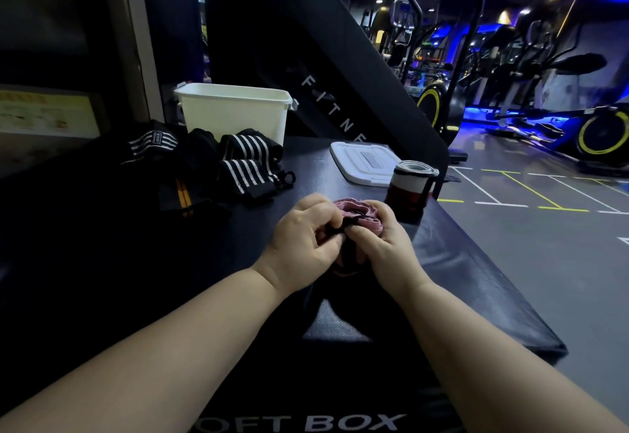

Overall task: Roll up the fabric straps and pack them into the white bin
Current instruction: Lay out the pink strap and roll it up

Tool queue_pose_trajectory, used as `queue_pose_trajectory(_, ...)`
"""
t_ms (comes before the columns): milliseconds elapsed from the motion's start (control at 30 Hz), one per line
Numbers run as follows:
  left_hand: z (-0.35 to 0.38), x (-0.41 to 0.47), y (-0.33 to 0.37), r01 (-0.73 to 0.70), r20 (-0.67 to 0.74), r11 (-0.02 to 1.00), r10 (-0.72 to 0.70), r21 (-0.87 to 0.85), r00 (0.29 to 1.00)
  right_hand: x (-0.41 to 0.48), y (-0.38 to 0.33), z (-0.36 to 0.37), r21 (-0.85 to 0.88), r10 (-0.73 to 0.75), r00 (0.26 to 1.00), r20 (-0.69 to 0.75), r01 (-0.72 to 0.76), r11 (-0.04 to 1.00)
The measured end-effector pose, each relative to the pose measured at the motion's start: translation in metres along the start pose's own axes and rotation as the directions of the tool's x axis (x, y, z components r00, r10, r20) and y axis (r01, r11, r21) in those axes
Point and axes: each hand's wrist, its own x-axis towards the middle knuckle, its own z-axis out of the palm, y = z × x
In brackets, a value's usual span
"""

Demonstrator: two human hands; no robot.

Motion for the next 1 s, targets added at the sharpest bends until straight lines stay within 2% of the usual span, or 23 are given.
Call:
queue_pose_trajectory(167,0.001,-0.001,-0.009,0.002,-0.035,1.000,-0.001,0.026,0.999,0.001,0.005,-0.013,0.145,0.105,0.982,0.156,-0.128,0.981)
queue_pose_trajectory(333,-0.005,0.002,-0.017,0.063,-0.104,0.997,-0.059,0.039,0.993,0.001,0.005,-0.017,0.389,0.132,0.958,0.256,-0.227,0.893)
queue_pose_trajectory(467,-0.008,0.002,-0.016,0.107,-0.079,0.994,-0.105,0.018,0.991,0.001,0.004,-0.020,0.451,0.131,0.947,0.294,-0.258,0.854)
queue_pose_trajectory(567,-0.009,0.004,-0.015,0.137,-0.061,0.991,-0.137,-0.009,0.989,0.003,0.005,-0.022,0.446,0.116,0.942,0.314,-0.254,0.858)
queue_pose_trajectory(667,-0.011,0.003,-0.011,0.131,-0.033,0.991,-0.132,-0.039,0.991,0.003,0.008,-0.021,0.393,0.107,0.958,0.267,-0.209,0.896)
queue_pose_trajectory(867,-0.018,-0.001,0.001,0.183,0.106,0.968,-0.167,-0.174,0.980,-0.003,0.008,-0.019,0.306,0.081,0.975,0.205,-0.143,0.941)
queue_pose_trajectory(1000,-0.014,0.001,-0.001,0.196,0.071,0.968,-0.187,-0.155,0.980,-0.001,0.006,-0.018,0.331,0.105,0.969,0.223,-0.177,0.927)
